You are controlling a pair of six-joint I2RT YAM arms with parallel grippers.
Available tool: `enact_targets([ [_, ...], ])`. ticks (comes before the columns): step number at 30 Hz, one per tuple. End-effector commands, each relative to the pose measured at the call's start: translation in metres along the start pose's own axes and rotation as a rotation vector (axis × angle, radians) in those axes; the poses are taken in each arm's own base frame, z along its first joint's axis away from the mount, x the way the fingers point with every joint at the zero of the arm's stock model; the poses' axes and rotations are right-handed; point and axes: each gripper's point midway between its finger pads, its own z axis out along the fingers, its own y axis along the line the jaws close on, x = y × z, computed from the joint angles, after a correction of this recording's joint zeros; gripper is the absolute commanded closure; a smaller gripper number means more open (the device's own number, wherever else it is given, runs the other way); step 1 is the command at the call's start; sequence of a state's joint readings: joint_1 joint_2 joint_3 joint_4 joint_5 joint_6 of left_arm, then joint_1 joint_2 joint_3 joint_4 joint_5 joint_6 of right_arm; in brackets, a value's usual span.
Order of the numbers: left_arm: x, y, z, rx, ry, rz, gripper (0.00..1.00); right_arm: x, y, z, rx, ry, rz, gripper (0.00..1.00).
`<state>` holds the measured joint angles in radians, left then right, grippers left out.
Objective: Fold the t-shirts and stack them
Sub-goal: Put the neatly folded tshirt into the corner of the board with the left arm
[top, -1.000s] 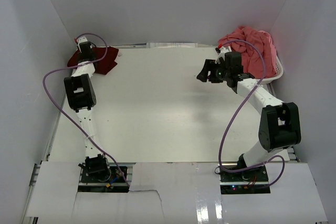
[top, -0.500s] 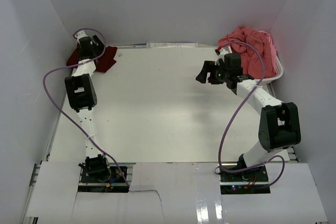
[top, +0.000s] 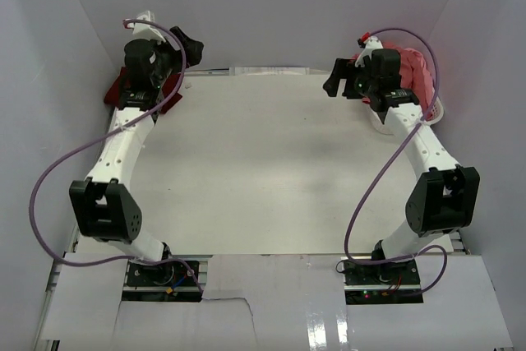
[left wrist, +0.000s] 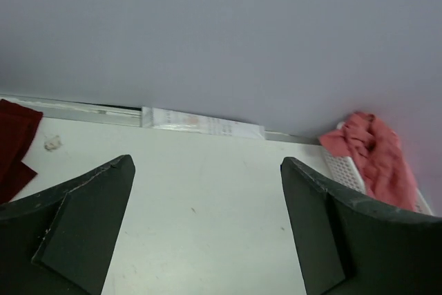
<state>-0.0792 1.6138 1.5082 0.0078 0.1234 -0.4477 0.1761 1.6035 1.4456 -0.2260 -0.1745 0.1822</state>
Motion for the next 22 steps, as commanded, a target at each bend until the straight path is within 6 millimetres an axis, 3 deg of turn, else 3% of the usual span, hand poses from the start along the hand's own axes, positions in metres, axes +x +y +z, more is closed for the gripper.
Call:
enact_targets([
  [1,0.034,-0.002,-0.035,-0.001,0.147,-0.055,0.02,-0.001,0.022,-0.021,-0.067,0.014,0.007,0.1],
  [4,0.043,-0.018,-0.067,0.031,0.2,-0.049,0.02,-0.002,0.028,-0.039,-0.045,-0.002,-0.007,0.1],
  [5,0.038,-0.022,-0.079,0.034,0.194,-0.028,0.02,-0.01,0.03,-0.051,-0.027,-0.031,-0.016,0.1],
  [9,0.042,-0.019,-0.098,-0.005,0.255,-0.001,0.02,-0.018,0.017,-0.078,0.09,-0.1,0.014,0.1],
  [11,0.047,-0.02,-0.102,0.007,0.263,-0.013,0.02,-0.033,0.012,-0.096,0.149,-0.184,0.037,0.1],
  [14,0.048,-0.009,-0.101,-0.056,0.251,-0.045,0.02,-0.036,0.017,-0.112,0.129,-0.205,0.0,0.1],
  [18,0.053,-0.002,-0.101,-0.076,0.243,-0.048,0.02,-0.025,0.02,-0.123,0.104,-0.226,-0.044,0.1],
  [19,0.054,-0.003,-0.101,-0.063,0.244,-0.04,0.02,-0.015,0.018,-0.126,0.103,-0.228,-0.048,0.1],
  [22,0.061,-0.005,-0.103,-0.035,0.26,-0.032,0.02,-0.013,0.018,-0.13,0.096,-0.267,-0.064,0.1],
])
